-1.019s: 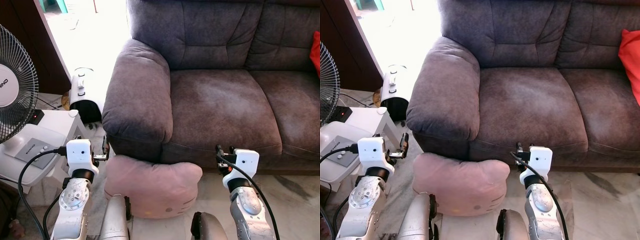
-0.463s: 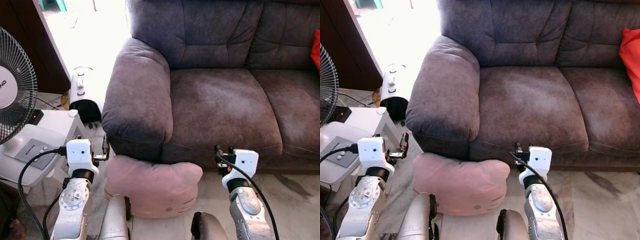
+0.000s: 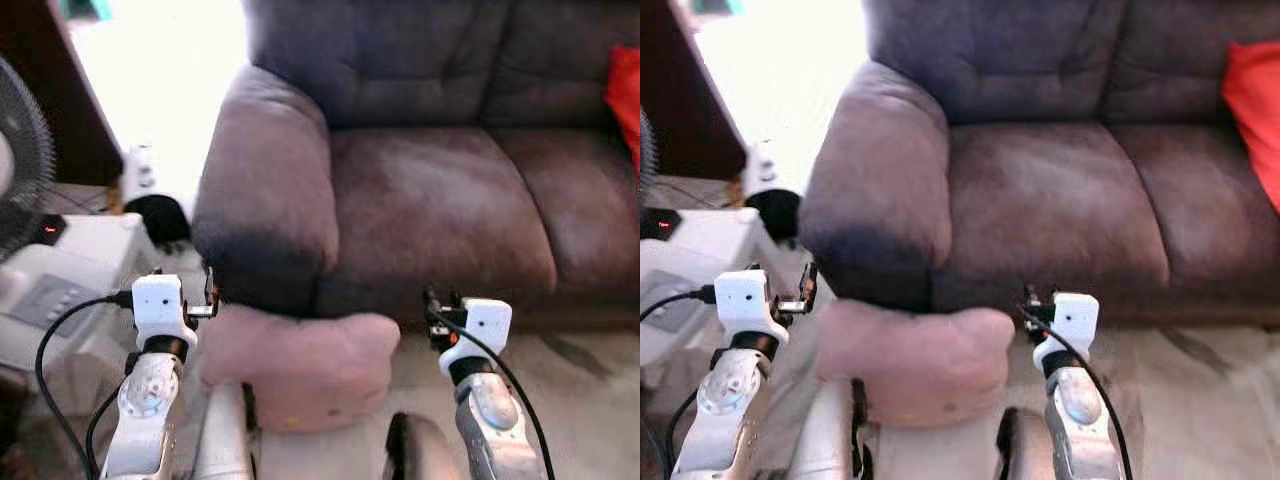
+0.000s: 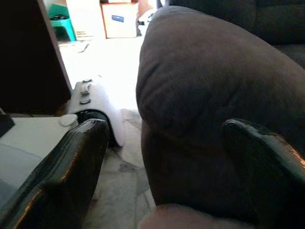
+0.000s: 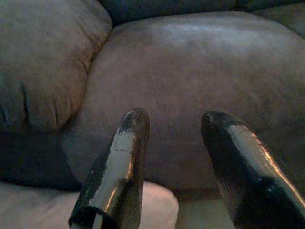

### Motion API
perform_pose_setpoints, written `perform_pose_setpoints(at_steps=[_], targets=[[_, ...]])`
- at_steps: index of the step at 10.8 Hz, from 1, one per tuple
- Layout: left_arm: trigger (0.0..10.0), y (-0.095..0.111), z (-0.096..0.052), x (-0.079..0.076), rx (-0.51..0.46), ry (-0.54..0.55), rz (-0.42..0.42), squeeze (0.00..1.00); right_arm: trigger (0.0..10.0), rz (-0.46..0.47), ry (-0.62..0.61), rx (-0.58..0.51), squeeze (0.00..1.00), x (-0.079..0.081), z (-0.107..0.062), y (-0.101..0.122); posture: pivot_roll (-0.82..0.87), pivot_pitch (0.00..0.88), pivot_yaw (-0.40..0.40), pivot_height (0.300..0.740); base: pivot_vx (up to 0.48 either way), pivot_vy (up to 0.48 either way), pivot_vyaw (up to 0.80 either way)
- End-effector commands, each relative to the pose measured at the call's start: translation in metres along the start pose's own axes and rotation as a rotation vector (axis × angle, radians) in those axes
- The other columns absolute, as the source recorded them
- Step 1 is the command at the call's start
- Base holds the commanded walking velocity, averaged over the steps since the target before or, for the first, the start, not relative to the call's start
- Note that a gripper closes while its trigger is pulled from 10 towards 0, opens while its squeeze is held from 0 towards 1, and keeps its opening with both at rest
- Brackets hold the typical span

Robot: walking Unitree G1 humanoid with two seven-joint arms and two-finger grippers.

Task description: Move the pillow to the sofa from floor

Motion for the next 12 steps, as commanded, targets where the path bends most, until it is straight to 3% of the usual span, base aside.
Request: perform_pose_setpoints(at_steps=[1,6,9,12], targets=[[10.0,-0.002,-0.001,-0.001,0.016,-0.009,0.006,0.00,10.0,-0.001,-0.001,0.027,0.00,0.000,-0.004,-0.007,0.12,0.142,-0.031,0.488,0.000,0.000,0.00],[10.0,-0.002,-0.002,-0.001,0.022,-0.011,0.006,0.00,10.0,-0.030,0.011,0.079,0.00,0.000,-0.002,-0.014,0.12,0.150,-0.031,0.488,0.000,0.000,0.00],[10.0,0.002,0.000,-0.003,0.019,-0.018,0.003,0.00,10.0,-0.005,0.061,0.199,0.00,0.007,0.026,-0.018,0.13,0.173,-0.025,0.488,0.000,0.000,0.00],[10.0,0.005,-0.003,-0.005,0.026,-0.018,-0.003,0.00,10.0,-0.045,0.207,0.291,0.00,0.016,0.056,-0.014,0.15,0.210,-0.025,0.488,0.000,0.000,0.00]])
Point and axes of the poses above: a point about 5 cm out from each wrist's last joint towards the gripper, its own z axis pointing out of the wrist towards the gripper, its own y axis along the axis of the wrist's last joint, x = y × z, the point moved 1 cm from there along z, pointing out of the wrist towards the gripper, and after that the axes turned 12 degrees about -z, right-handed, at the moved point
